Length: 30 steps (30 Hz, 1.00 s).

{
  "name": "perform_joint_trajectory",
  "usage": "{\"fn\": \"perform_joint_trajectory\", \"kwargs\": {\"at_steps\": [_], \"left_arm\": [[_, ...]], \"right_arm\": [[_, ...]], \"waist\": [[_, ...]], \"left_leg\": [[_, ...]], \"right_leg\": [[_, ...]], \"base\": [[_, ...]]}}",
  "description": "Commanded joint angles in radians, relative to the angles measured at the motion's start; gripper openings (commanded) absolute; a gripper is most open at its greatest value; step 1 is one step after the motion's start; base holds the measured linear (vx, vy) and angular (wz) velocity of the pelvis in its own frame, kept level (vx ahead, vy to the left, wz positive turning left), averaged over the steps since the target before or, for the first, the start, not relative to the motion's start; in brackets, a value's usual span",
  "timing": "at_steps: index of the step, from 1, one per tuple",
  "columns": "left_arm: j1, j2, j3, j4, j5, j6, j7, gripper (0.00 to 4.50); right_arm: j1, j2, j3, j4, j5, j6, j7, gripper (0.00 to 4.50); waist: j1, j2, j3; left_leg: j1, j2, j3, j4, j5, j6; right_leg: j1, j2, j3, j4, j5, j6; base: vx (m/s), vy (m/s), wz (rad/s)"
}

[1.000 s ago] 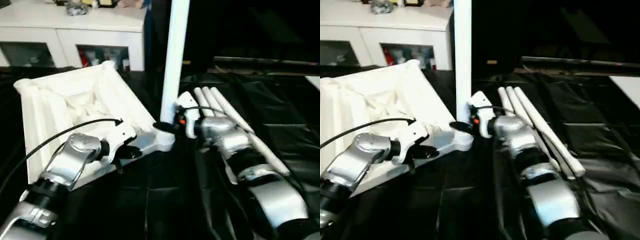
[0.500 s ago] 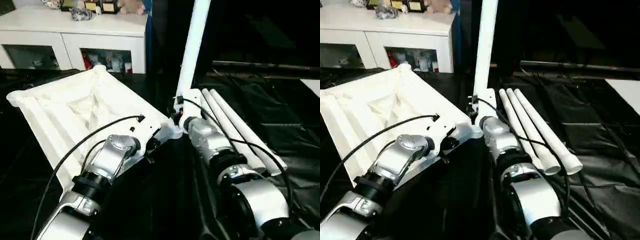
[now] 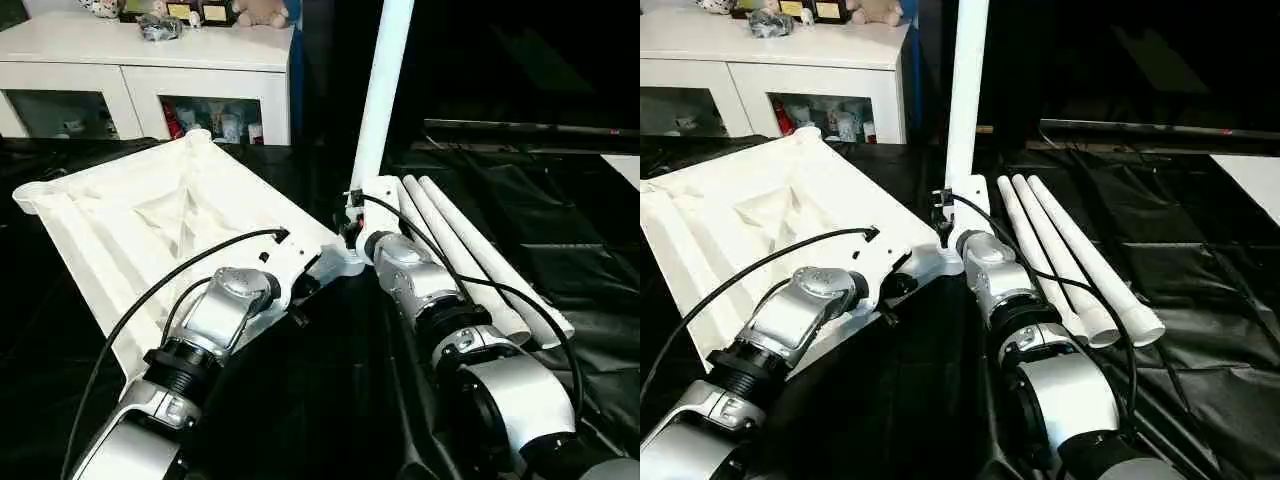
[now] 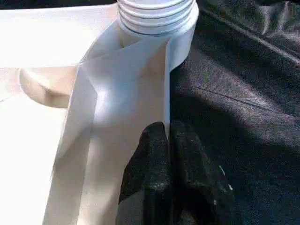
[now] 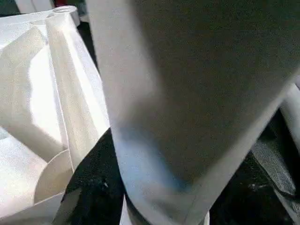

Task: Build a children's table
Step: Insert table leg to table base, then rotate leg to tighten

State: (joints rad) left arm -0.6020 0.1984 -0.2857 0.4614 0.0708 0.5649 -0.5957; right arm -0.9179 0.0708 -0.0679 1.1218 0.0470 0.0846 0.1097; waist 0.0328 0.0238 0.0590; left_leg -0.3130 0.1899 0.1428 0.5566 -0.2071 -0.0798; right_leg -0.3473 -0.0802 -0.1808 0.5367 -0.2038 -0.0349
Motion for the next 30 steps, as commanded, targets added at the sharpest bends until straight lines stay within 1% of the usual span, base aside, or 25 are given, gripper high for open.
{"fn": "perform_joint_trajectory", "kwargs": {"at_steps": [1, 2, 3, 4, 5, 6, 7, 8, 9, 10, 11, 12, 13, 14, 15, 16, 18, 21, 24, 25, 26, 27, 28, 29, 30], "left_arm": [[-0.041, -0.004, 0.009, 0.019, 0.015, -0.008, 0.032, 0.00], [-0.042, -0.003, 0.009, 0.019, 0.015, -0.009, 0.031, 0.00], [-0.042, -0.003, 0.010, 0.020, 0.014, -0.009, 0.031, 0.00], [-0.043, -0.002, 0.011, 0.021, 0.014, -0.010, 0.032, 0.00], [-0.043, -0.002, 0.011, 0.021, 0.014, -0.010, 0.032, 0.00], [-0.043, 0.000, 0.011, 0.022, 0.014, -0.011, 0.031, 0.00], [-0.044, 0.002, 0.012, 0.023, 0.015, -0.014, 0.032, 0.00], [-0.043, 0.007, 0.012, 0.021, 0.015, -0.024, 0.028, 0.00], [-0.043, 0.009, 0.012, 0.021, 0.015, -0.030, 0.025, 0.00], [-0.041, 0.014, 0.013, 0.016, 0.013, -0.032, 0.019, 0.00], [-0.041, 0.014, 0.013, 0.016, 0.013, -0.032, 0.019, 0.00], [-0.036, 0.027, 0.013, 0.003, 0.009, -0.046, -0.002, 0.00], [-0.033, 0.032, 0.013, -0.002, 0.008, -0.048, -0.009, 0.00], [-0.031, 0.040, 0.010, -0.006, 0.008, -0.057, -0.020, 0.00], [-0.027, 0.047, 0.007, -0.011, 0.007, -0.066, -0.033, 0.00], [-0.027, 0.047, 0.007, -0.011, 0.007, -0.067, -0.033, 0.00], [-0.021, 0.059, 0.003, -0.018, 0.005, -0.084, -0.053, 0.00], [-0.012, 0.073, 0.001, -0.029, 0.000, -0.093, -0.073, 0.00], [-0.002, 0.084, -0.002, -0.042, -0.008, -0.110, -0.101, 0.00], [0.010, 0.101, -0.007, -0.057, -0.015, -0.126, -0.132, 0.00], [0.019, 0.114, -0.010, -0.067, -0.020, -0.138, -0.156, 0.00], [0.025, 0.123, -0.012, -0.071, -0.023, -0.152, -0.172, 0.00], [0.028, 0.129, -0.014, -0.074, -0.024, -0.163, -0.183, 0.00], [0.036, 0.141, -0.016, -0.080, -0.028, -0.170, -0.203, 0.00], [0.038, 0.144, -0.017, -0.082, -0.030, -0.171, -0.209, 0.00]], "right_arm": [[0.059, 0.043, 0.020, 0.123, 0.003, 0.080, 0.058, 2.44], [0.057, 0.042, 0.021, 0.121, 0.003, 0.078, 0.064, 2.44], [0.056, 0.041, 0.021, 0.120, 0.003, 0.077, 0.068, 2.44], [0.053, 0.039, 0.023, 0.118, 0.000, 0.072, 0.072, 2.66], [0.053, 0.039, 0.023, 0.118, 0.000, 0.072, 0.072, 2.66], [0.050, 0.037, 0.024, 0.115, -0.003, 0.062, 0.074, 2.75], [0.045, 0.035, 0.023, 0.109, -0.002, 0.052, 0.085, 2.85], [0.038, 0.031, 0.019, 0.098, 0.003, 0.040, 0.098, 2.95], [0.035, 0.030, 0.016, 0.092, 0.005, 0.034, 0.106, 3.03], [0.031, 0.025, 0.018, 0.080, 0.005, 0.029, 0.129, 3.12], [0.031, 0.025, 0.018, 0.080, 0.005, 0.029, 0.129, 3.18], [0.030, 0.009, 0.026, 0.054, -0.001, 0.022, 0.173, 3.31], [0.031, 0.001, 0.033, 0.040, -0.004, 0.018, 0.199, 3.43], [0.033, -0.009, 0.038, 0.025, -0.005, 0.020, 0.222, 3.43], [0.037, -0.019, 0.046, 0.011, -0.008, 0.023, 0.245, 3.63], [0.037, -0.019, 0.047, 0.011, -0.008, 0.023, 0.246, 3.63], [0.048, -0.040, 0.061, -0.018, -0.013, 0.027, 0.287, 3.81], [0.067, -0.069, 0.080, -0.057, -0.021, 0.024, 0.340, 4.09], [0.083, -0.096, 0.090, -0.092, -0.021, 0.029, 0.377, 4.26], [0.107, -0.134, 0.103, -0.146, -0.021, 0.034, 0.439, 4.38], [0.126, -0.163, 0.113, -0.190, -0.020, 0.039, 0.493, 4.38], [0.138, -0.180, 0.120, -0.217, -0.019, 0.044, 0.526, 4.38], [0.148, -0.192, 0.126, -0.238, -0.018, 0.048, 0.551, 4.38], [0.167, -0.217, 0.141, -0.276, -0.017, 0.047, 0.601, 4.38], [0.172, -0.223, 0.146, -0.286, -0.017, 0.044, 0.614, 4.38]], "waist": [[-0.016, 0.014, -0.018], [-0.019, 0.016, -0.016], [-0.020, 0.021, -0.016], [-0.013, 0.024, -0.018], [0.017, 0.026, -0.028], [0.012, -0.019, -0.026], [0.026, -0.027, -0.014], [0.027, -0.046, -0.010], [0.041, -0.033, -0.017], [0.055, -0.016, -0.035], [0.052, -0.020, -0.035], [0.045, -0.001, -0.048], [0.042, 0.000, -0.046], [0.035, -0.002, -0.040], [0.031, -0.005, -0.035], [0.030, -0.005, -0.035], [0.029, -0.005, -0.040], [0.035, -0.009, -0.046], [0.040, -0.011, -0.051], [0.043, -0.011, -0.057], [0.049, -0.011, -0.063], [0.053, -0.007, -0.070], [0.052, -0.006, -0.075], [0.055, -0.011, -0.079], [0.056, -0.015, -0.083]], "left_leg": [[0.031, 0.043, -0.033, -0.074, -0.715, -0.018], [0.030, 0.044, -0.034, -0.073, -0.716, -0.016], [0.011, 0.058, -0.040, -0.093, -0.758, -0.015], [-0.014, 0.074, -0.045, -0.118, -0.787, -0.015], [-0.052, 0.108, -0.050, -0.165, -0.806, -0.015], [0.000, 0.067, -0.016, -0.127, -0.744, -0.013], [0.050, 0.018, -0.006, -0.061, -0.630, -0.021], [0.070, -0.035, 0.015, 0.069, -0.312, 0.032], [-0.042, -0.009, -0.016, 0.007, -0.173, 0.057], [-0.046, 0.011, -0.025, -0.034, -0.158, 0.046], [-0.036, 0.031, -0.031, -0.059, -0.190, 0.039], [-0.012, 0.051, -0.029, -0.070, -0.216, 0.021], [-0.014, 0.051, -0.027, -0.073, -0.234, 0.021], [-0.019, 0.049, -0.024, -0.077, -0.296, 0.020], [-0.010, 0.042, -0.019, -0.073, -0.362, 0.016], [-0.006, 0.038, -0.017, -0.070, -0.376, 0.016], [-0.020, 0.042, -0.018, -0.070, -0.322, 0.029], [-0.020, 0.040, -0.007, -0.064, -0.236, 0.044], [-0.018, 0.039, 0.000, -0.058, -0.190, 0.058], [-0.016, 0.038, 0.004, -0.053, -0.154, 0.063], [-0.022, 0.038, 0.009, -0.047, -0.100, 0.081], [-0.027, 0.041, 0.009, -0.042, -0.027, 0.105], [-0.032, 0.043, 0.010, -0.036, 0.012, 0.118], [-0.041, 0.038, 0.010, -0.027, 0.081, 0.146], [-0.042, 0.037, 0.010, -0.021, 0.111, 0.160]], "right_leg": [[-0.022, -0.093, 0.029, -0.121, -0.751, 0.056], [-0.020, -0.090, 0.020, -0.124, -0.763, 0.068], [0.001, -0.081, 0.022, -0.097, -0.725, 0.068], [0.024, -0.078, 0.042, -0.055, -0.669, 0.054], [0.058, -0.079, 0.112, 0.059, -0.480, 0.003], [-0.016, -0.078, 0.138, -0.007, -0.521, -0.023], [-0.086, -0.103, 0.125, -0.097, -0.761, 0.004], [-0.110, -0.145, 0.129, -0.165, -1.008, 0.058], [0.017, -0.163, 0.135, -0.110, -0.935, 0.068], [0.029, -0.143, 0.132, -0.090, -0.816, 0.060], [0.011, -0.117, 0.123, -0.076, -0.695, 0.047], [-0.002, -0.093, 0.114, -0.047, -0.373, -0.053], [0.002, -0.092, 0.113, -0.043, -0.330, -0.083], [0.003, -0.090, 0.109, -0.045, -0.356, -0.109], [-0.005, -0.093, 0.106, -0.059, -0.455, -0.100], [-0.008, -0.094, 0.106, -0.065, -0.486, -0.095], [0.002, -0.100, 0.114, -0.061, -0.457, -0.100], [0.003, -0.098, 0.120, -0.050, -0.364, -0.135], [0.000, -0.095, 0.123, -0.047, -0.354, -0.150], [0.000, -0.093, 0.126, -0.040, -0.312, -0.172], [0.005, -0.090, 0.128, -0.029, -0.221, -0.188], [0.010, -0.084, 0.126, -0.009, -0.104, -0.218], [0.010, -0.084, 0.127, 0.003, -0.036, -0.231], [0.015, -0.077, 0.124, 0.020, 0.084, -0.250], [0.015, -0.077, 0.125, 0.029, 0.138, -0.255]], "base": [[0.000, 0.000, 0.00], [0.000, 0.000, 0.00], [0.000, 0.000, 0.00], [0.000, 0.000, 0.00], [0.000, 0.000, 0.00], [0.000, 0.000, 0.00], [-0.011, -0.081, 0.22], [0.047, -0.078, -0.06], [0.047, -0.078, -0.06], [0.058, -0.001, -0.36], [0.000, 0.000, 0.00], [0.000, 0.000, 0.00], [0.000, 0.000, 0.00], [0.000, 0.000, 0.00], [0.000, 0.000, 0.00], [0.000, 0.000, 0.00], [0.000, 0.000, 0.00], [0.000, 0.000, 0.00], [0.000, 0.000, 0.00], [0.053, -0.039, 0.13], [0.065, -0.039, 0.14], [0.065, -0.039, 0.14], [0.075, -0.029, 0.06], [0.064, -0.019, 0.01], [0.064, -0.019, 0.01]]}}
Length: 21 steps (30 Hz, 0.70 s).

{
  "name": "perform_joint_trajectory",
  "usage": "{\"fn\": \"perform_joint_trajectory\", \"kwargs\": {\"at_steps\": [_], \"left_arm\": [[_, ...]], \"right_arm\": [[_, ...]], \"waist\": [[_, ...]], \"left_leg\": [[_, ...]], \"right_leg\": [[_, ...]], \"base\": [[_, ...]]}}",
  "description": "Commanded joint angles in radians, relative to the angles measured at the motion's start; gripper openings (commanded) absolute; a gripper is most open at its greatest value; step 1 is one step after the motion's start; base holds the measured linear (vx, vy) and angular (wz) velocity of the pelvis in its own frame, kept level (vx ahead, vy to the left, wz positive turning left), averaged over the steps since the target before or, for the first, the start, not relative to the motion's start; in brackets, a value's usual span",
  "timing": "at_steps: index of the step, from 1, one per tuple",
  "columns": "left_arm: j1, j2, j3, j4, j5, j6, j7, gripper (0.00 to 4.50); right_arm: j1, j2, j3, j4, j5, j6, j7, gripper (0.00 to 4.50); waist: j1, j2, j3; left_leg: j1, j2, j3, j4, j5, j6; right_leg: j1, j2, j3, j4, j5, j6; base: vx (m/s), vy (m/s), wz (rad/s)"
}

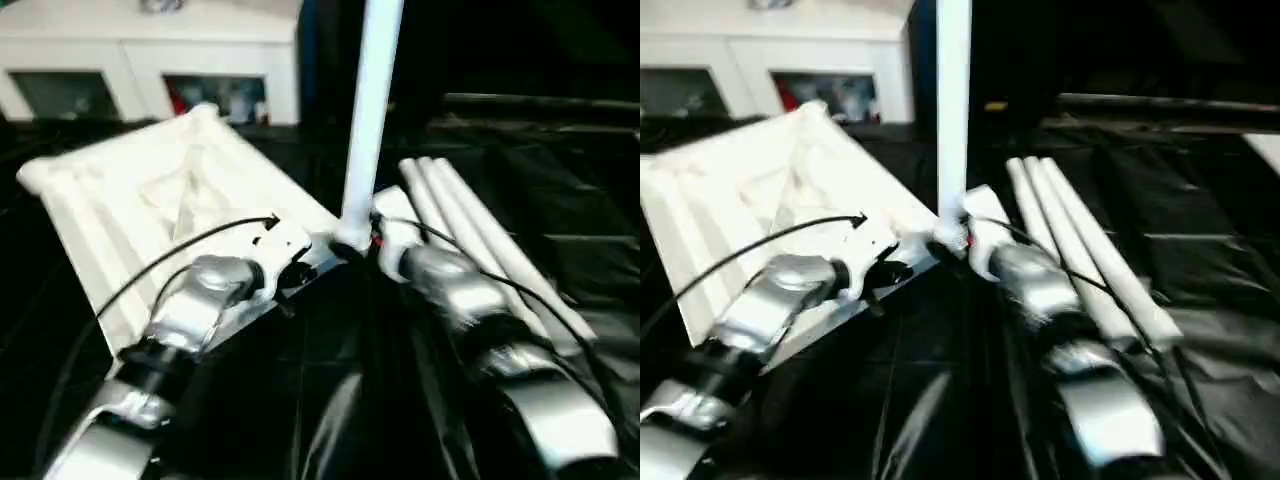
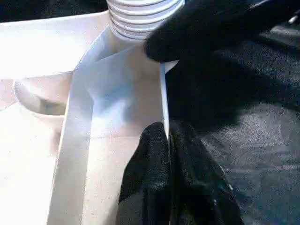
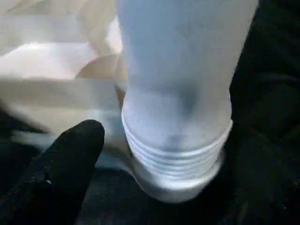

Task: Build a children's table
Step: Rotate leg to tighten

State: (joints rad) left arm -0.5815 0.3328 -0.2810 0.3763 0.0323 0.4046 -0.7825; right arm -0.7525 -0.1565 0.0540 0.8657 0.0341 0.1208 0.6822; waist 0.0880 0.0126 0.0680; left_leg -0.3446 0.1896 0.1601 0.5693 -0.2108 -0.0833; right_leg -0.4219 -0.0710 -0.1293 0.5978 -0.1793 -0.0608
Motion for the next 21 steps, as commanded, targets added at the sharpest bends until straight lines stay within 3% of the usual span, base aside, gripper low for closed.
{"fn": "perform_joint_trajectory", "kwargs": {"at_steps": [1, 3, 4, 7, 8, 10, 11, 14, 18, 21], "left_arm": [[0.020, 0.012, -0.022, 0.001, 0.007, -0.011, -0.027, 0.00], [0.031, 0.032, -0.028, -0.012, 0.000, -0.026, -0.061, 0.00], [0.036, 0.040, -0.031, -0.019, -0.001, -0.044, -0.077, 0.00], [0.046, 0.052, -0.033, -0.034, -0.011, -0.053, -0.106, 0.00], [0.059, 0.064, -0.036, -0.054, -0.024, -0.076, -0.142, 0.00], [0.089, 0.095, -0.045, -0.108, -0.058, -0.097, -0.222, 0.00], [0.101, 0.109, -0.048, -0.130, -0.071, -0.103, -0.250, 0.00], [0.113, 0.126, -0.047, -0.153, -0.084, -0.111, -0.277, 0.00], [0.123, 0.141, -0.041, -0.168, -0.092, -0.115, -0.292, 0.00], [0.135, 0.156, -0.033, -0.183, -0.095, -0.120, -0.309, 0.00]], "right_arm": [[0.012, -0.002, 0.028, -0.039, -0.004, 0.006, 0.054, 4.38], [0.033, -0.035, 0.047, -0.077, -0.008, -0.010, 0.105, 4.38], [0.039, -0.045, 0.050, -0.090, -0.008, -0.014, 0.118, 4.38], [0.048, -0.061, 0.053, -0.107, -0.002, -0.024, 0.146, 4.38], [0.058, -0.076, 0.055, -0.131, 0.006, -0.025, 0.173, 4.38], [0.091, -0.116, 0.072, -0.197, 0.026, -0.015, 0.268, 4.38], [0.107, -0.135, 0.084, -0.223, 0.030, -0.015, 0.310, 4.38], [0.128, -0.163, 0.097, -0.255, 0.037, -0.015, 0.369, 4.38], [0.147, -0.188, 0.110, -0.284, 0.044, -0.017, 0.419, 4.38], [0.159, -0.204, 0.128, -0.290, 0.033, -0.024, 0.447, 4.38]], "waist": [[0.003, -0.002, -0.094], [0.006, -0.007, -0.094], [0.007, -0.006, -0.092], [0.008, -0.001, -0.083], [0.009, 0.001, -0.080], [0.010, -0.002, -0.077], [0.012, 0.000, -0.075], [0.015, -0.002, -0.077], [0.018, -0.003, -0.081], [0.019, -0.011, -0.085]], "left_leg": [[-0.009, 0.035, -0.005, -0.026, 0.149, 0.197], [-0.025, 0.030, -0.005, -0.020, 0.141, 0.221], [-0.025, 0.031, -0.004, -0.020, 0.130, 0.220], [-0.022, 0.039, -0.003, -0.026, 0.038, 0.174], [-0.016, 0.041, -0.003, -0.028, -0.001, 0.147], [-0.018, 0.046, -0.004, -0.033, -0.039, 0.118], [-0.013, 0.048, -0.002, -0.034, -0.058, 0.108], [-0.007, 0.045, 0.004, -0.033, -0.070, 0.102], [-0.011, 0.044, 0.005, -0.030, -0.047, 0.103], [-0.020, 0.040, 0.004, -0.025, -0.009, 0.116]], "right_leg": [[0.081, -0.085, 0.075, -0.024, 0.184, -0.252], [0.087, -0.085, 0.074, -0.021, 0.175, -0.253], [0.083, -0.084, 0.073, -0.024, 0.154, -0.249], [0.080, -0.084, 0.071, -0.045, -0.032, -0.215], [0.075, -0.082, 0.071, -0.053, -0.101, -0.204], [0.079, -0.084, 0.073, -0.055, -0.160, -0.182], [0.075, -0.084, 0.075, -0.058, -0.185, -0.172], [0.071, -0.080, 0.078, -0.058, -0.183, -0.174], [0.073, -0.079, 0.080, -0.050, -0.141, -0.187], [0.079, -0.080, 0.079, -0.042, -0.099, -0.185]], "base": [[0.000, 0.000, 0.00], [0.000, 0.000, 0.00], [0.000, 0.000, 0.00], [0.000, 0.000, 0.00], [0.000, 0.000, 0.00], [0.000, 0.000, 0.00], [0.000, 0.000, 0.00], [0.000, 0.000, 0.00], [0.000, 0.000, 0.00], [0.000, 0.000, 0.00]]}}
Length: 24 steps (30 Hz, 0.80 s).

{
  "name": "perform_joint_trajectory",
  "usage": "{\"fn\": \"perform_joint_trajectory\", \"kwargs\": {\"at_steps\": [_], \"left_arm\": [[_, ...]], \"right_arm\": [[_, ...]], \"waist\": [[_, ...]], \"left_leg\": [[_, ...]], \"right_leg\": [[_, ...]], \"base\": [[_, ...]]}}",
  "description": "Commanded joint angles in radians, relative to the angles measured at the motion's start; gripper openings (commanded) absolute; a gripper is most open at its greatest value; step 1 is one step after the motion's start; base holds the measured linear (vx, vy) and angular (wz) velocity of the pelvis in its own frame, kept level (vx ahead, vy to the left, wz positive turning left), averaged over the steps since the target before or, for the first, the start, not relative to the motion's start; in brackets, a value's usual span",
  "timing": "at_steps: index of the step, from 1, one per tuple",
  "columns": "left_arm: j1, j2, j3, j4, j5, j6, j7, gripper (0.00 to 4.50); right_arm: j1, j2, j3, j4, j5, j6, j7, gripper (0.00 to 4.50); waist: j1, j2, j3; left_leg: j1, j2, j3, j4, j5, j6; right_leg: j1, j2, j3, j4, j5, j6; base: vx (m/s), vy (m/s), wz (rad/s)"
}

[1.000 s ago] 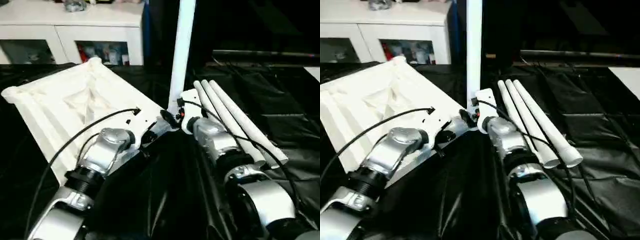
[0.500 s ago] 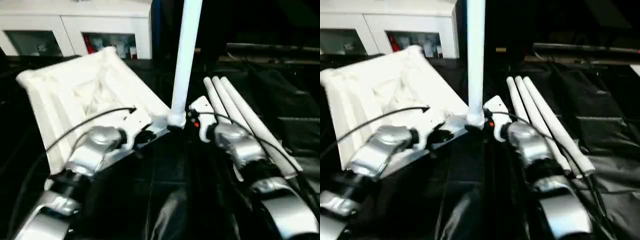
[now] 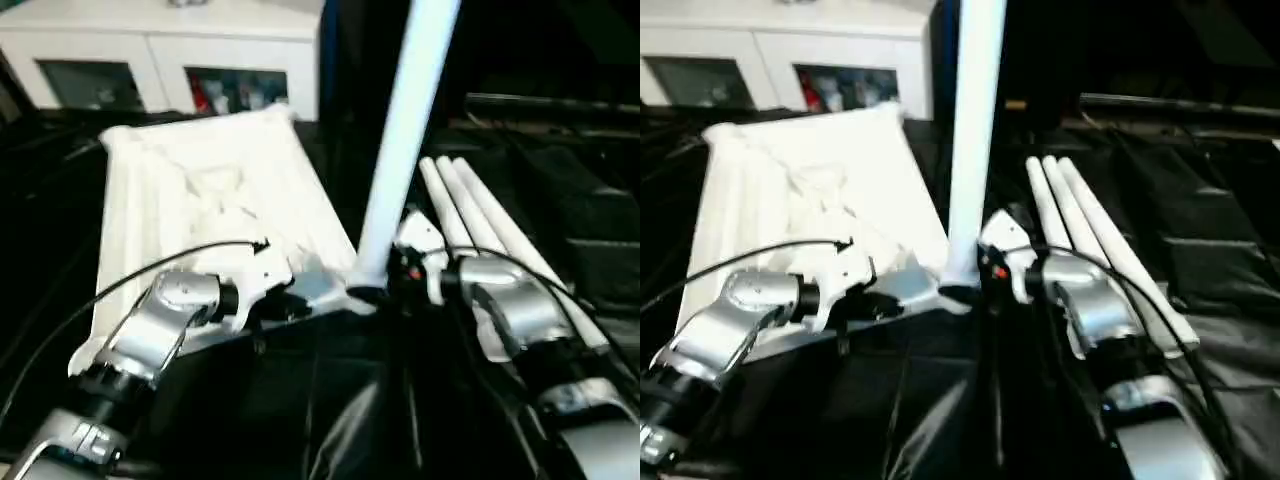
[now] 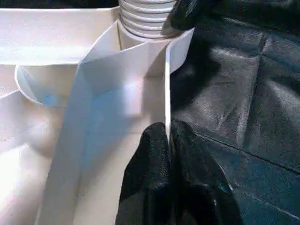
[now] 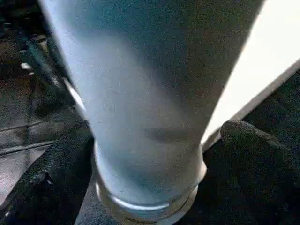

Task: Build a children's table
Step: Rotate leg to tighten

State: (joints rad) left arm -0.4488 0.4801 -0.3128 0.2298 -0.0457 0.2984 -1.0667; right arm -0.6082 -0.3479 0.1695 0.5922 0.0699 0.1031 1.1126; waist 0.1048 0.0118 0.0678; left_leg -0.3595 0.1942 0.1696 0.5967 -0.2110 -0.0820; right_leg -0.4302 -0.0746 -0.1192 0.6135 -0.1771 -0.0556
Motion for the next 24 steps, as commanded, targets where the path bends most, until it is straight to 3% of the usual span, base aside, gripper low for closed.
{"fn": "perform_joint_trajectory", "kwargs": {"at_steps": [1, 7, 17, 21, 24], "left_arm": [[0.003, 0.010, 0.000, -0.039, -0.018, -0.014, -0.026, 0.00], [0.010, 0.018, 0.004, -0.049, -0.023, -0.010, -0.034, 0.00], [0.004, 0.012, 0.007, -0.033, -0.022, -0.011, -0.029, 0.00], [0.006, 0.006, 0.010, -0.030, -0.023, -0.006, -0.022, 0.00], [0.001, -0.024, 0.025, -0.015, -0.025, 0.027, 0.026, 0.00]], "right_arm": [[0.016, -0.012, 0.013, -0.017, -0.003, -0.005, 0.017, 4.38], [0.011, 0.004, 0.010, -0.005, 0.010, 0.005, 0.018, 4.01], [0.002, 0.022, 0.005, 0.034, 0.016, -0.004, 0.012, 3.08], [0.013, 0.030, 0.006, 0.035, 0.016, -0.003, 0.012, 2.89], [0.023, 0.062, -0.027, 0.068, 0.029, 0.020, -0.061, 2.80]], "waist": [[0.003, -0.009, -0.085], [0.006, -0.010, -0.087], [0.010, -0.007, -0.089], [0.010, -0.008, -0.089], [0.008, -0.008, -0.088]], "left_leg": [[-0.006, 0.035, -0.006, -0.052, -0.002, 0.117], [-0.010, 0.034, -0.006, -0.046, 0.032, 0.131], [-0.011, 0.034, -0.007, -0.043, 0.020, 0.118], [-0.012, 0.033, -0.006, -0.042, 0.013, 0.114], [-0.012, 0.033, -0.007, -0.042, 0.007, 0.107]], "right_leg": [[0.087, -0.076, 0.069, -0.056, -0.096, -0.190], [0.084, -0.074, 0.066, -0.052, -0.079, -0.187], [0.085, -0.074, 0.065, -0.051, -0.096, -0.184], [0.085, -0.074, 0.065, -0.053, -0.111, -0.177], [0.085, -0.074, 0.065, -0.053, -0.124, -0.175]], "base": [[0.000, 0.000, 0.00], [0.000, 0.000, 0.00], [0.000, 0.000, 0.00], [0.000, 0.000, 0.00], [0.000, 0.000, 0.00]]}}
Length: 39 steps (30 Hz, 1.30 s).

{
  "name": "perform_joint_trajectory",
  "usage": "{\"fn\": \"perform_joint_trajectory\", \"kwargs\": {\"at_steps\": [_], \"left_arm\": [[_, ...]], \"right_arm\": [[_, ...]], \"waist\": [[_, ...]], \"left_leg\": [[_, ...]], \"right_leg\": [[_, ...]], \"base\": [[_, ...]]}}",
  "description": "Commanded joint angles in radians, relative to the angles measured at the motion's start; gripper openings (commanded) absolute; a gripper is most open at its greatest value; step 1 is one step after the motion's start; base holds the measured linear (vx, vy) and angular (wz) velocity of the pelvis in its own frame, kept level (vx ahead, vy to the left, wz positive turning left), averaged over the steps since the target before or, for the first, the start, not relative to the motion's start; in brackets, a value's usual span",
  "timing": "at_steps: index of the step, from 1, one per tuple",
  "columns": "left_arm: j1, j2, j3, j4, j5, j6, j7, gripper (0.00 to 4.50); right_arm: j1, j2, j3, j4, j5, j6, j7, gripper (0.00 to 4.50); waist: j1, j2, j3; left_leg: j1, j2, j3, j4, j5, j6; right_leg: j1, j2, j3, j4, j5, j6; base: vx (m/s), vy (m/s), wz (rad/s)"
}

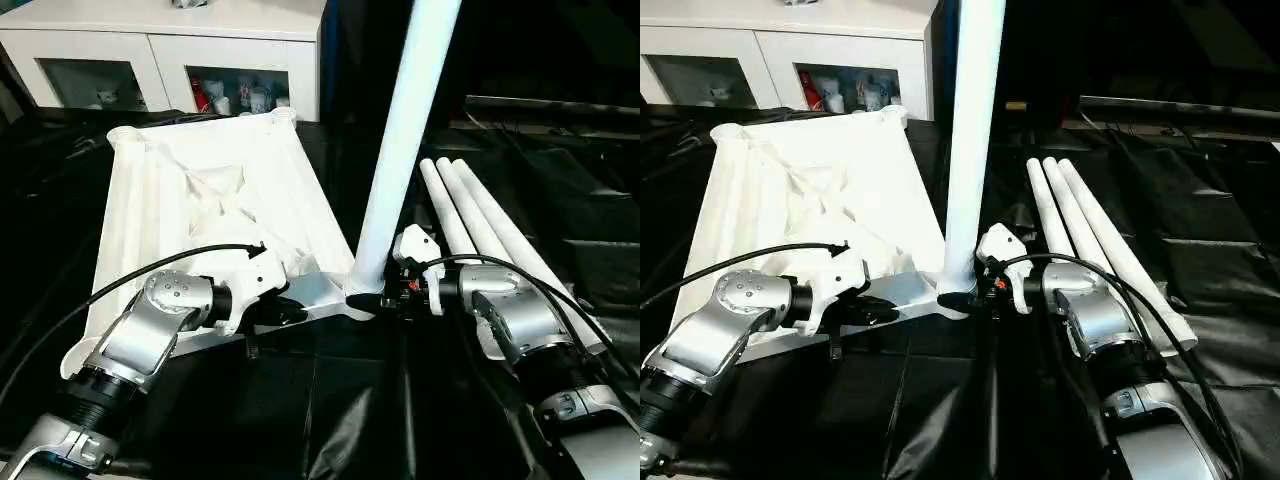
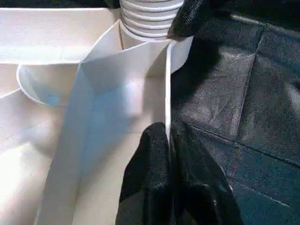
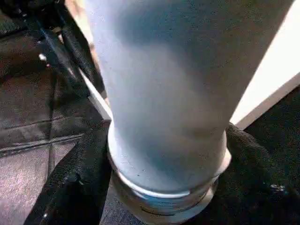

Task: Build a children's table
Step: Rotate leg to tighten

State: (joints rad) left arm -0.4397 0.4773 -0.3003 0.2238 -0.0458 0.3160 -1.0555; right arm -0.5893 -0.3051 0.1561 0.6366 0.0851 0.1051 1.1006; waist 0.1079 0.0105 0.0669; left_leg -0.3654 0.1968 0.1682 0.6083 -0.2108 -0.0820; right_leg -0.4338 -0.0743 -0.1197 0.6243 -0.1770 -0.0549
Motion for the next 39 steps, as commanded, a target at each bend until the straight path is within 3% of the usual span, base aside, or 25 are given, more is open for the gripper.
{"fn": "perform_joint_trajectory", "kwargs": {"at_steps": [1, 4, 6, 8, 9, 10, 11, 13, 15, 17, 18, 23, 25, 27, 29, 30, 34, 37, 39], "left_arm": [[-0.010, -0.026, 0.014, -0.006, -0.024, 0.014, 0.023, 0.00], [-0.052, -0.086, 0.030, 0.068, 0.014, 0.047, 0.147, 0.00], [-0.085, -0.132, 0.038, 0.124, 0.042, 0.067, 0.239, 0.00], [-0.102, -0.160, 0.044, 0.153, 0.053, 0.085, 0.288, 0.00], [-0.130, -0.209, 0.057, 0.198, 0.066, 0.118, 0.370, 0.00], [-0.132, -0.213, 0.058, 0.202, 0.067, 0.120, 0.376, 0.00], [-0.150, -0.247, 0.062, 0.228, 0.074, 0.133, 0.423, 0.00], [-0.156, -0.259, 0.061, 0.237, 0.078, 0.136, 0.439, 0.00], [-0.173, -0.282, 0.045, 0.268, 0.099, 0.116, 0.471, 0.00], [-0.177, -0.285, 0.042, 0.276, 0.104, 0.108, 0.475, 0.00], [-0.175, -0.285, 0.039, 0.275, 0.103, 0.100, 0.466, 0.00], [-0.163, -0.272, 0.035, 0.257, 0.093, 0.080, 0.435, 0.00], [-0.143, -0.244, 0.031, 0.229, 0.083, 0.059, 0.384, 0.00], [-0.129, -0.227, 0.029, 0.212, 0.075, 0.052, 0.351, 0.00], [-0.105, -0.196, 0.021, 0.186, 0.064, 0.027, 0.289, 0.00], [-0.093, -0.183, 0.021, 0.173, 0.055, 0.021, 0.265, 0.00], [-0.067, -0.146, 0.017, 0.146, 0.036, 0.009, 0.208, 0.00], [-0.045, -0.116, 0.014, 0.116, 0.012, -0.017, 0.141, 0.00], [-0.030, -0.096, 0.006, 0.095, 0.000, -0.037, 0.095, 0.00]], "right_arm": [[0.003, 0.024, -0.019, 0.031, 0.013, 0.019, -0.068, 2.78], [-0.015, 0.096, -0.069, 0.129, -0.012, 0.022, -0.313, 2.77], [-0.027, 0.150, -0.098, 0.186, -0.023, 0.033, -0.477, 2.77], [-0.038, 0.181, -0.117, 0.215, -0.024, 0.044, -0.568, 2.76], [-0.059, 0.231, -0.143, 0.258, -0.022, 0.052, -0.694, 2.76], [-0.061, 0.237, -0.146, 0.262, -0.021, 0.053, -0.705, 2.76], [-0.077, 0.277, -0.166, 0.288, -0.008, 0.061, -0.769, 2.76], [-0.085, 0.297, -0.170, 0.299, -0.005, 0.059, -0.788, 2.76], [-0.100, 0.349, -0.151, 0.315, -0.019, 0.016, -0.799, 2.76], [-0.102, 0.362, -0.150, 0.316, -0.019, 0.000, -0.795, 3.32], [-0.102, 0.367, -0.145, 0.311, -0.017, -0.014, -0.773, 3.46], [-0.109, 0.355, -0.133, 0.308, -0.029, -0.046, -0.742, 3.95], [-0.106, 0.314, -0.117, 0.278, -0.035, -0.051, -0.677, 3.95], [-0.101, 0.282, -0.110, 0.259, -0.041, -0.055, -0.640, 3.95], [-0.088, 0.226, -0.102, 0.231, -0.053, -0.075, -0.598, 3.95], [-0.078, 0.195, -0.101, 0.209, -0.047, -0.072, -0.555, 3.95], [-0.044, 0.107, -0.081, 0.140, -0.033, -0.062, -0.389, 3.95], [-0.020, 0.054, -0.056, 0.085, -0.024, -0.065, -0.272, 3.95], [-0.012, 0.039, -0.048, 0.065, -0.019, -0.065, -0.237, 3.95]], "waist": [[0.004, -0.006, -0.085], [-0.004, -0.008, -0.081], [-0.013, -0.006, -0.075], [-0.016, -0.008, -0.071], [-0.019, 0.001, -0.066], [-0.022, 0.000, -0.061], [-0.023, 0.000, -0.063], [-0.023, 0.002, -0.069], [-0.026, 0.002, -0.072], [-0.026, 0.001, -0.073], [-0.024, -0.003, -0.074], [-0.022, -0.006, -0.076], [-0.020, -0.009, -0.078], [-0.020, -0.013, -0.080], [-0.018, -0.011, -0.083], [-0.017, -0.009, -0.085], [-0.013, -0.008, -0.087], [-0.013, -0.007, -0.083], [-0.010, -0.008, -0.081]], "left_leg": [[-0.005, 0.030, -0.005, -0.055, -0.002, 0.099], [-0.005, 0.026, -0.004, -0.057, -0.038, 0.075], [0.004, 0.021, -0.004, -0.064, -0.083, 0.035], [0.010, 0.018, -0.005, -0.064, -0.130, 0.023], [0.020, 0.018, -0.005, -0.067, -0.161, 0.020], [0.028, 0.017, -0.005, -0.067, -0.187, 0.016], [0.037, 0.014, -0.007, -0.067, -0.214, 0.013], [0.038, 0.020, -0.012, -0.076, -0.219, 0.017], [0.032, 0.029, -0.017, -0.084, -0.222, 0.016], [0.031, 0.029, -0.017, -0.085, -0.224, 0.017], [0.029, 0.029, -0.015, -0.086, -0.210, 0.021], [0.023, 0.028, -0.011, -0.083, -0.173, 0.037], [0.022, 0.026, -0.010, -0.081, -0.155, 0.044], [0.014, 0.028, -0.010, -0.080, -0.123, 0.053], [0.010, 0.029, -0.009, -0.077, -0.085, 0.063], [0.018, 0.031, -0.006, -0.075, -0.079, 0.068], [0.013, 0.032, -0.005, -0.072, -0.059, 0.092], [0.013, 0.033, -0.004, -0.072, -0.079, 0.097], [0.013, 0.034, -0.005, -0.074, -0.097, 0.089]], "right_leg": [[0.087, -0.075, 0.065, -0.067, -0.143, -0.173], [0.086, -0.075, 0.065, -0.078, -0.221, -0.152], [0.084, -0.073, 0.060, -0.097, -0.337, -0.112], [0.084, -0.079, 0.056, -0.112, -0.443, -0.072], [0.078, -0.079, 0.052, -0.125, -0.505, -0.054], [0.071, -0.077, 0.048, -0.135, -0.545, -0.042], [0.074, -0.080, 0.040, -0.146, -0.586, -0.023], [0.083, -0.081, 0.033, -0.148, -0.554, -0.013], [0.088, -0.081, 0.036, -0.138, -0.479, -0.030], [0.088, -0.083, 0.039, -0.135, -0.454, -0.041], [0.089, -0.086, 0.047, -0.126, -0.418, -0.063], [0.090, -0.087, 0.056, -0.116, -0.381, -0.094], [0.093, -0.088, 0.056, -0.115, -0.380, -0.097], [0.098, -0.087, 0.058, -0.107, -0.343, -0.100], [0.097, -0.085, 0.060, -0.095, -0.274, -0.120], [0.092, -0.083, 0.061, -0.094, -0.245, -0.137], [0.095, -0.079, 0.062, -0.083, -0.166, -0.170], [0.093, -0.079, 0.061, -0.088, -0.189, -0.174], [0.094, -0.081, 0.060, -0.094, -0.240, -0.157]], "base": [[0.000, 0.000, 0.00], [0.000, 0.000, 0.00], [0.000, 0.000, 0.00], [0.000, 0.000, 0.00], [0.000, 0.000, 0.00], [0.000, 0.000, 0.00], [0.000, 0.000, 0.00], [0.000, 0.000, 0.00], [0.000, 0.000, 0.00], [0.000, 0.000, 0.00], [0.000, 0.000, 0.00], [0.000, 0.000, 0.00], [0.000, 0.000, 0.00], [0.000, 0.000, 0.00], [0.000, 0.000, 0.00], [0.000, 0.000, 0.00], [0.000, 0.000, 0.00], [0.000, 0.000, 0.00], [0.000, 0.000, 0.00]]}}
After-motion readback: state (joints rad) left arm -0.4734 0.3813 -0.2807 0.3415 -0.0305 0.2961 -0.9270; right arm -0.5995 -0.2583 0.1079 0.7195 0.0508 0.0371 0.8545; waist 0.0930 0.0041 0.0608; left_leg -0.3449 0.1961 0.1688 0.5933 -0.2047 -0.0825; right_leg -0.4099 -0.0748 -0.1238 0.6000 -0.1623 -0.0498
